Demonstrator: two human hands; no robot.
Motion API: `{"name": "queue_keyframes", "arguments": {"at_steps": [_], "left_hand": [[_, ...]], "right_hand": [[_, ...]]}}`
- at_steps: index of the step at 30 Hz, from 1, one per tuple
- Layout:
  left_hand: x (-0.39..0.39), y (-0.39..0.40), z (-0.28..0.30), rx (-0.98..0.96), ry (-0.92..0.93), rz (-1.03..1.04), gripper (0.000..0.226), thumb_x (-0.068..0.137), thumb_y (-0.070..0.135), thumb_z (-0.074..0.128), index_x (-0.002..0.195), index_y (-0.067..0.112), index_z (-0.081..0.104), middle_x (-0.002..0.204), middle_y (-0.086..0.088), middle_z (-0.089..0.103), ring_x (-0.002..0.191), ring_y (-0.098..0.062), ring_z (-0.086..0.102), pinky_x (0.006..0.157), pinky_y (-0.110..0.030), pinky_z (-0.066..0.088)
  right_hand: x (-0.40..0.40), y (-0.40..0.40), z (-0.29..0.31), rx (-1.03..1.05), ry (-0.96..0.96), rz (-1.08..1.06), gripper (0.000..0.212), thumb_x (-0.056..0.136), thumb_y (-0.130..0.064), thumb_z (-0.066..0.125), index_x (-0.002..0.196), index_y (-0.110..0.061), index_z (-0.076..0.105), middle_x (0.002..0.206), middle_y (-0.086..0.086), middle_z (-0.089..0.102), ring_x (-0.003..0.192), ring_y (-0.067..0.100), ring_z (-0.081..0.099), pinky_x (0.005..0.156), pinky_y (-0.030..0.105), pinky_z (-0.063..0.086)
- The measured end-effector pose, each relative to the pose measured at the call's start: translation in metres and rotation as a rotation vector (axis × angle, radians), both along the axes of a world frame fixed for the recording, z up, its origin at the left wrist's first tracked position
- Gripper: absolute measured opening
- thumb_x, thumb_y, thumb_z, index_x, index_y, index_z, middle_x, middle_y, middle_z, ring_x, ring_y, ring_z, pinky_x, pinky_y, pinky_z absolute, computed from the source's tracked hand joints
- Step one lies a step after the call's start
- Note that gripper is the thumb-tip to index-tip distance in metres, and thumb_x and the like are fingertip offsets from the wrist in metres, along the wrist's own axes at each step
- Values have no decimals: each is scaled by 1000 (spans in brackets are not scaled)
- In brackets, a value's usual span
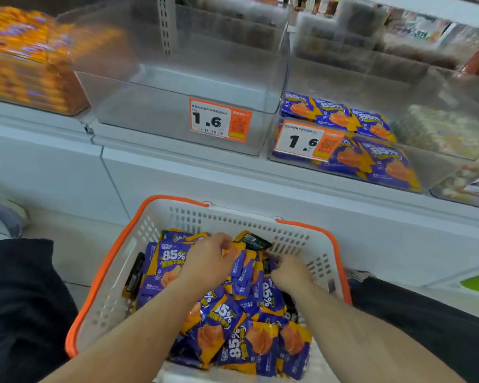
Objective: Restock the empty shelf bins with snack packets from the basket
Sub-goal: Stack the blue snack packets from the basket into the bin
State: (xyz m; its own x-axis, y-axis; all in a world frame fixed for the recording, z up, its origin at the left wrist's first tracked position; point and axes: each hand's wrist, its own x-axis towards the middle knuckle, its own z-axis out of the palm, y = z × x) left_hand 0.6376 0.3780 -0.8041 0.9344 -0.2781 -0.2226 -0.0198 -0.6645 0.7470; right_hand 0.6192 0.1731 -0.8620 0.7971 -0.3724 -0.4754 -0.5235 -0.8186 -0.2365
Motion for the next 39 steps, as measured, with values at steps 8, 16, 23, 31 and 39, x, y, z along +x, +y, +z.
{"name": "queue_keyframes", "arguments": {"at_steps": [8, 16, 23, 31, 39], "left_hand": [[-8, -8, -16, 49, 125, -46, 40, 97, 21, 50, 136, 27, 49, 137, 9, 53, 108, -15, 57, 83, -33, 50], [-24, -9, -17, 67, 181, -90, 35, 99, 21, 49, 133, 24, 49, 134, 6, 54, 111, -15, 55, 93, -33, 48], [-28, -15, -13, -129, 294, 10, 30, 99, 19, 47, 129, 22, 51, 115, 8, 55, 79, -7, 54, 69, -22, 49], [-28, -22, 12, -742, 883, 416, 32, 101, 38, 46, 112, 10, 58, 115, -12, 61, 94, -31, 63, 82, -48, 53], [-29, -28, 43, -1112, 1039, 206, 24, 92, 13, 57, 112, 2, 62, 87, -12, 69, 62, -22, 67, 55, -30, 56]], "right_hand": [[-9, -11, -13, -38, 206, -6, 21, 94, -14, 51, 73, -9, 50, 63, 3, 44, 53, 16, 40, 46, 28, 33], [-25, -32, 3, -236, 60, -92, 17, 92, -8, 54, 105, -7, 66, 101, 8, 68, 92, 24, 65, 70, 29, 51], [4, -50, 54, -36, -126, -145, 20, 82, -15, 58, 101, -16, 65, 101, 5, 70, 84, 21, 65, 71, 29, 54], [16, -28, 127, 275, -235, 38, 31, 76, 11, 53, 54, -11, 54, 57, 4, 47, 55, 13, 43, 49, 19, 33], [4, -2, 156, 642, -452, 187, 63, 66, 28, 66, 45, -31, 70, 106, -1, 51, 96, 15, 55, 78, 36, 50]]}}
